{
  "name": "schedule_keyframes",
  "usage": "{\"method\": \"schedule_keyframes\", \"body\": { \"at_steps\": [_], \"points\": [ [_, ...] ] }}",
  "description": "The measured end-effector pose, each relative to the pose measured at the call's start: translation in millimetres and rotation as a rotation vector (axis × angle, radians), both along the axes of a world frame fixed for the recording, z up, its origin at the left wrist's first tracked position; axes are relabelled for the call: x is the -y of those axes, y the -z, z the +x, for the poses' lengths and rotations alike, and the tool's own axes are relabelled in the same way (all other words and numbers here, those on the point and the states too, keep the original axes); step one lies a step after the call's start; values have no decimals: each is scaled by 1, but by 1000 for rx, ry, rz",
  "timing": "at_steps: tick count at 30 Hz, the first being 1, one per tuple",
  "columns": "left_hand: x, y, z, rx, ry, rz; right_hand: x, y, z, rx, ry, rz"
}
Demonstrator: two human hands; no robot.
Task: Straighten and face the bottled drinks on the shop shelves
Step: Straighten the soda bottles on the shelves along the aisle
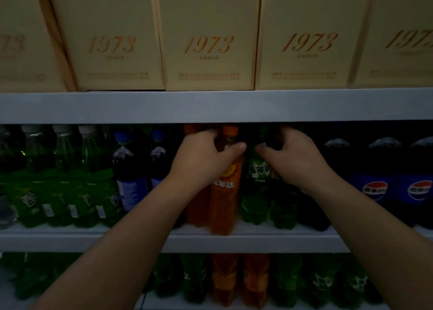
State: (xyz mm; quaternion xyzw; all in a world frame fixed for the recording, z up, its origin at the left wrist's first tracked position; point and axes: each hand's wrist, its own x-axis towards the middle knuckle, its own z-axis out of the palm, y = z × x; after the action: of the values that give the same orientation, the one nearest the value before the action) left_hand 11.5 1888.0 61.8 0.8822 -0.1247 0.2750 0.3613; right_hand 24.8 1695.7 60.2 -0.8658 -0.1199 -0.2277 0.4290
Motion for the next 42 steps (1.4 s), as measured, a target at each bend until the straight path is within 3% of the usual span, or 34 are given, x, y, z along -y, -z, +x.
{"method": "schedule_keyframes", "body": {
  "at_steps": [4, 8, 18, 23, 30, 36, 39, 42],
  "points": [
    [-3, 1, -5, -120, 75, 93, -7, 1, 2, 29, 31, -72],
    [0, 5, -2, -54, 18, 77, -11, 0, 2, 121, 85, -152],
    [15, 18, 8, 68, -68, 63, -6, -8, 1, 109, 66, -200],
    [15, 17, 10, 76, -63, 75, -7, -11, 5, 181, 123, -164],
    [10, 16, 10, 55, -53, 91, -8, -10, 8, 170, 133, -126],
    [8, 16, 8, 39, -78, 162, -7, -16, 8, 153, 135, -245],
    [5, 16, 3, 81, -72, 169, -6, -12, -1, 109, 95, -174],
    [-1, 28, -11, 193, -17, 80, -6, 7, -22, 309, 160, -166]
  ]
}}
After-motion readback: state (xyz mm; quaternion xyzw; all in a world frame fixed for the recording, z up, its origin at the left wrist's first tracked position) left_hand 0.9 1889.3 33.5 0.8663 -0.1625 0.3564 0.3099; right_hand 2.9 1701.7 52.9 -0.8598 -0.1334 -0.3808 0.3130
